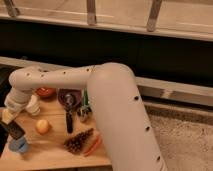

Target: Place eraser in plastic cup

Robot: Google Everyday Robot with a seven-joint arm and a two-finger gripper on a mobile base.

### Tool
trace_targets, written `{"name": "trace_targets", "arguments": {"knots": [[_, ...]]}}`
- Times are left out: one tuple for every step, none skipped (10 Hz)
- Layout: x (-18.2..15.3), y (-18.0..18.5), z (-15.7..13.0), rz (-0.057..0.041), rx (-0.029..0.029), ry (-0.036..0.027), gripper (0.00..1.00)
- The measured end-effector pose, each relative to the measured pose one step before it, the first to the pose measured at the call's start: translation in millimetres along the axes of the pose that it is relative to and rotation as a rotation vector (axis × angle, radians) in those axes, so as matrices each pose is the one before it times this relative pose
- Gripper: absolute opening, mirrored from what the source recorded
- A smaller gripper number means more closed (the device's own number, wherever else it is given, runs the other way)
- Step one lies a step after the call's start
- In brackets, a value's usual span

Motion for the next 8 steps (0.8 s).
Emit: {"name": "trace_targets", "arguments": {"knots": [[-0.99,2.73,4.98,-0.00542,-0.01750,-0.00661,0.00],[-0.38,1.16,5.49,-0.00224,-0.01924,-0.01034,0.00],[0.96,-0.15,4.26,-0.00048,-0.01099,-0.00516,0.00],[0.04,0.73,4.85,-0.00277,-0.01226,-0.00875,0.00],[2.18,-1.95,4.66,0.00112,-0.00983,-0.00760,0.00],[3.50,-3.65,5.33,0.00614,-0.01026,-0.00970,0.00],[2.81,-3.73,2.64,0.00553,-0.00612,-0.00954,0.00],[2.68,-2.99,1.83,0.00326,-0.00397,-0.00685,0.00]]}}
